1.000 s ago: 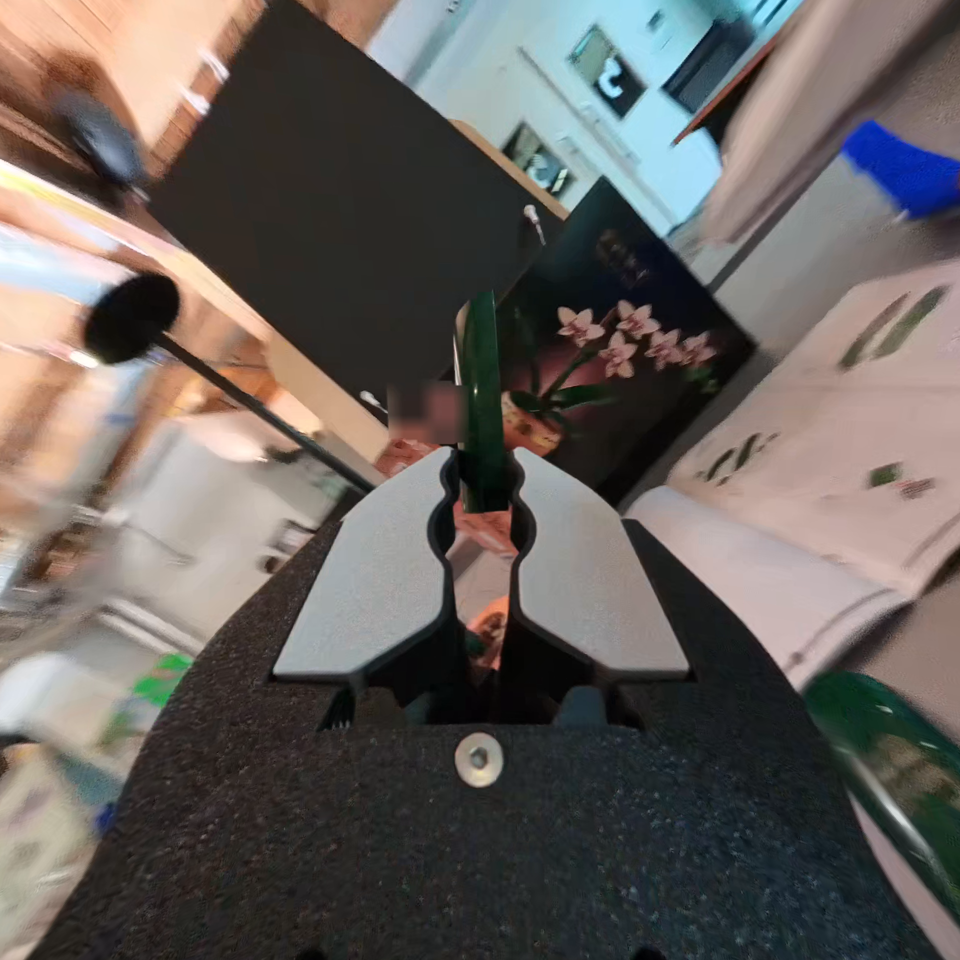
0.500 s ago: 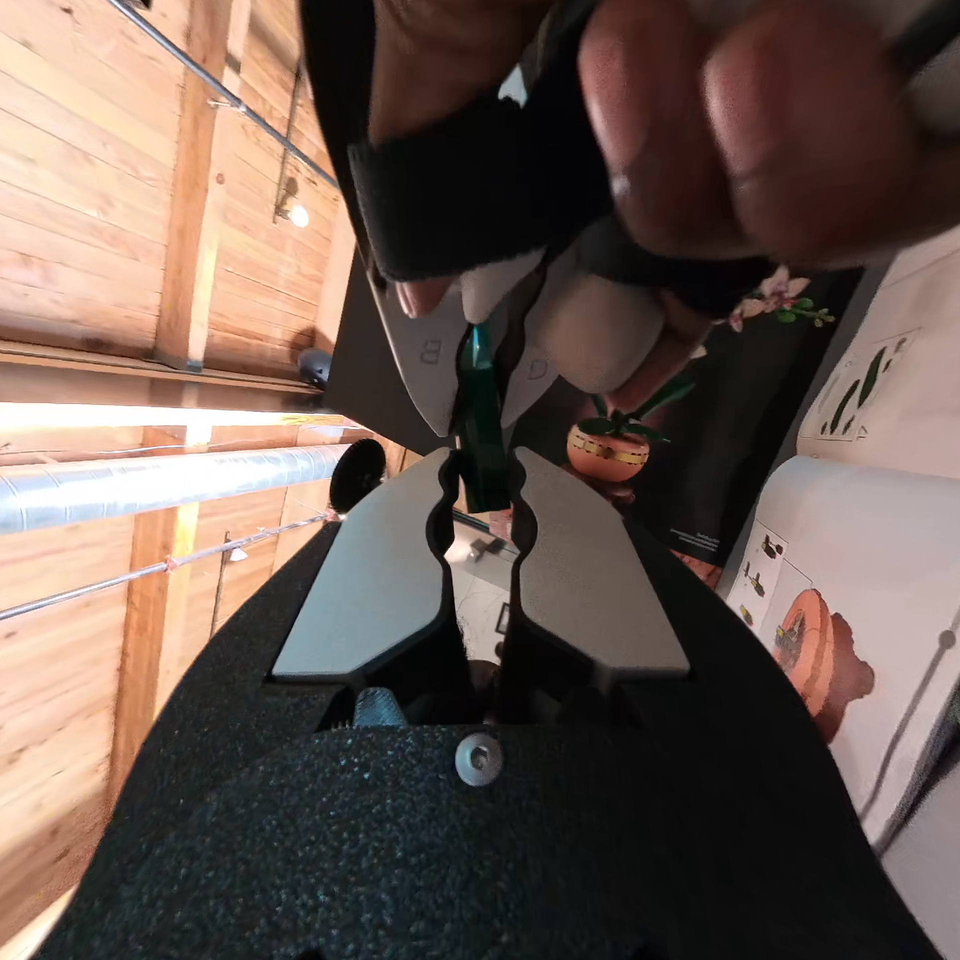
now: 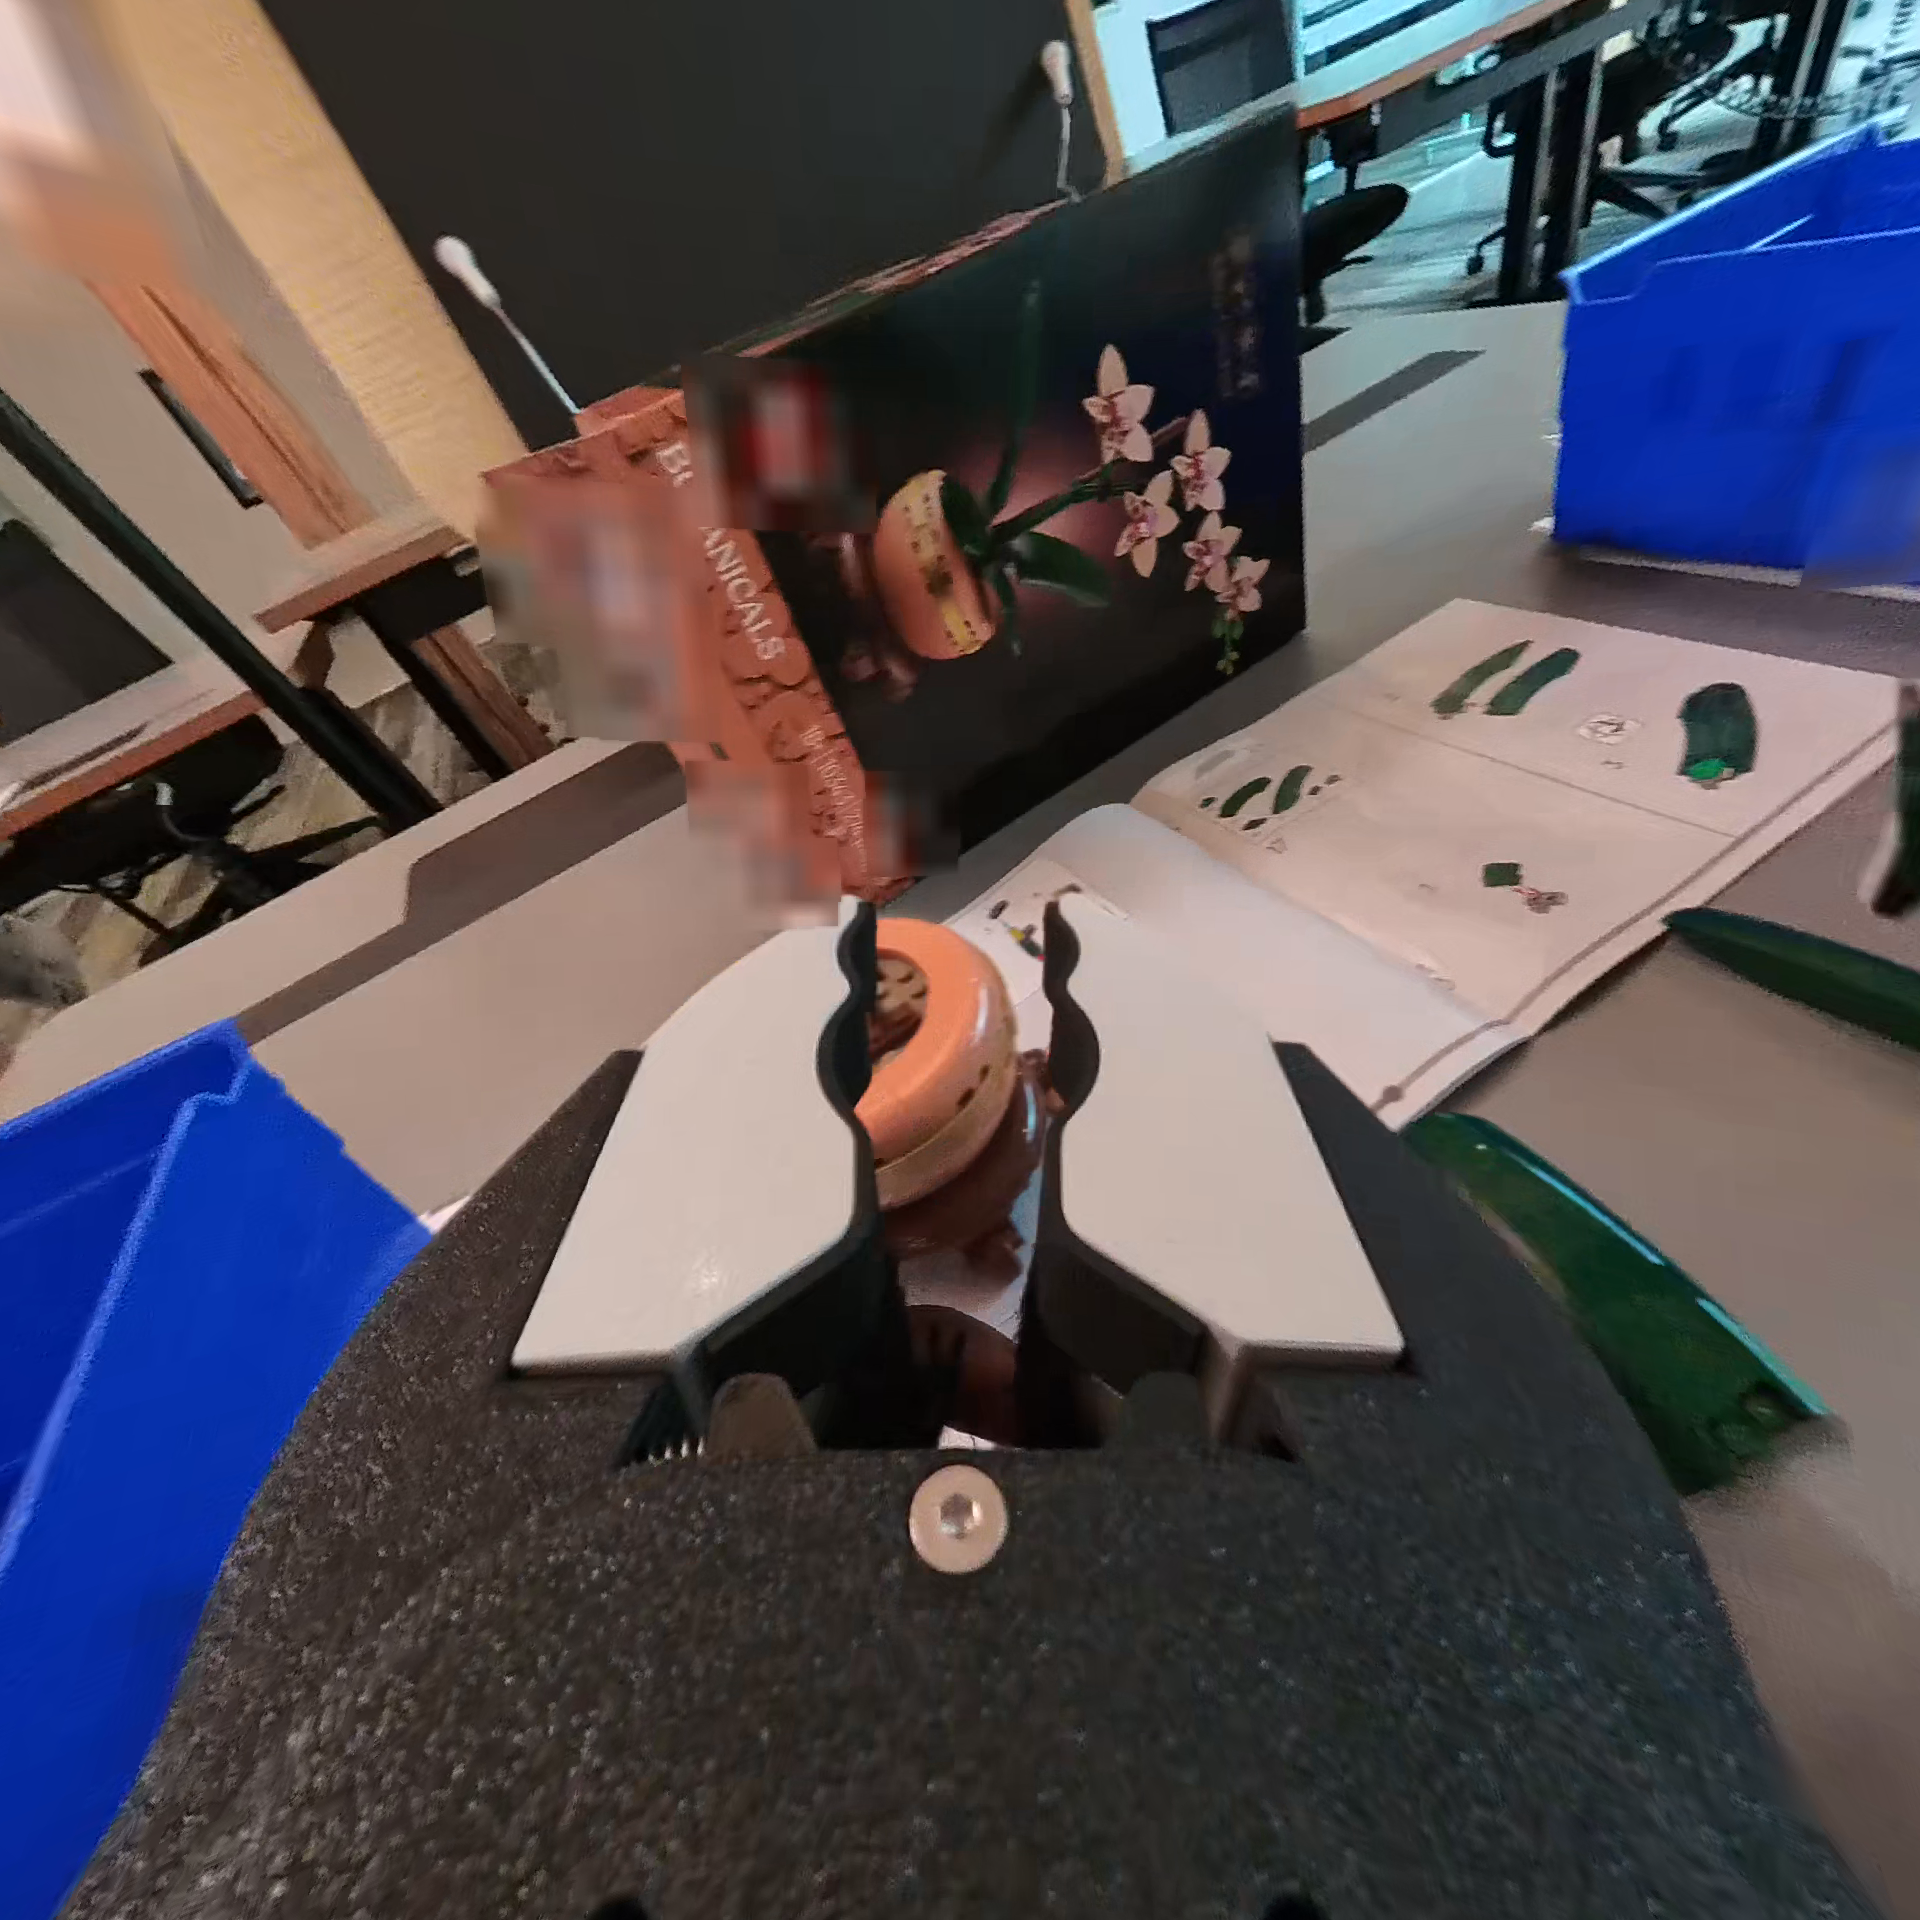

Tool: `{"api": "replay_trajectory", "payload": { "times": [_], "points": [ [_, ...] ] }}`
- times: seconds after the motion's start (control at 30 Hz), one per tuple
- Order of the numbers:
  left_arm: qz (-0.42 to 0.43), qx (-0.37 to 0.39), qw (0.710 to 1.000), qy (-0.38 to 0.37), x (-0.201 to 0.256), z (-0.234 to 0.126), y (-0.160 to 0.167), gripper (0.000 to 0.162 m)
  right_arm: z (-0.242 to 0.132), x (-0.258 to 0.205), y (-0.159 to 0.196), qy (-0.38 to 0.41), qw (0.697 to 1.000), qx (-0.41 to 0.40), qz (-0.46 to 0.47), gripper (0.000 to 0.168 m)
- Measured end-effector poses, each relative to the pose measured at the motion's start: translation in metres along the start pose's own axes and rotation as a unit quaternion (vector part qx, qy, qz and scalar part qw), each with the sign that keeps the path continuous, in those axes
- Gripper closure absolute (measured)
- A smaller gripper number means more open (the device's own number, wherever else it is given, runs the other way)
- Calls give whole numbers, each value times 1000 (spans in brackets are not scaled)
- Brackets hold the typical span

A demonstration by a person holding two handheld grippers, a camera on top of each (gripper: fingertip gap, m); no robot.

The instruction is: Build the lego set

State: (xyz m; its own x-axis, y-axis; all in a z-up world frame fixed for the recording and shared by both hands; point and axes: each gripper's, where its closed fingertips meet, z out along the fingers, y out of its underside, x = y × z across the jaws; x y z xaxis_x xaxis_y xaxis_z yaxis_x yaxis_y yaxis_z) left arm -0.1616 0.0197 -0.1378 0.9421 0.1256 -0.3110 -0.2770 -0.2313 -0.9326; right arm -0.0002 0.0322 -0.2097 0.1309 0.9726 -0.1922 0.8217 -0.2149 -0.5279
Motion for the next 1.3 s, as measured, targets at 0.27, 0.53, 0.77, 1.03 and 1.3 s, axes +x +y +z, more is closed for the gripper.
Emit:
{"api": "replay_trajectory", "payload": {
  "times": [0.27,0.53,0.77,1.03,1.3],
  "points": [
    [-6,15,1000,19,0,4,4,134,25,0,7,38,998,-47,12,152],
    [-10,21,999,37,6,10,3,135,29,16,6,93,995,-15,29,152],
    [-8,20,999,47,10,12,6,134,38,21,11,116,993,4,33,153],
    [-5,17,999,50,11,11,8,134,42,25,11,150,988,35,16,154],
    [3,16,998,54,14,13,8,134,33,30,14,187,981,46,-22,141]
  ]
}}
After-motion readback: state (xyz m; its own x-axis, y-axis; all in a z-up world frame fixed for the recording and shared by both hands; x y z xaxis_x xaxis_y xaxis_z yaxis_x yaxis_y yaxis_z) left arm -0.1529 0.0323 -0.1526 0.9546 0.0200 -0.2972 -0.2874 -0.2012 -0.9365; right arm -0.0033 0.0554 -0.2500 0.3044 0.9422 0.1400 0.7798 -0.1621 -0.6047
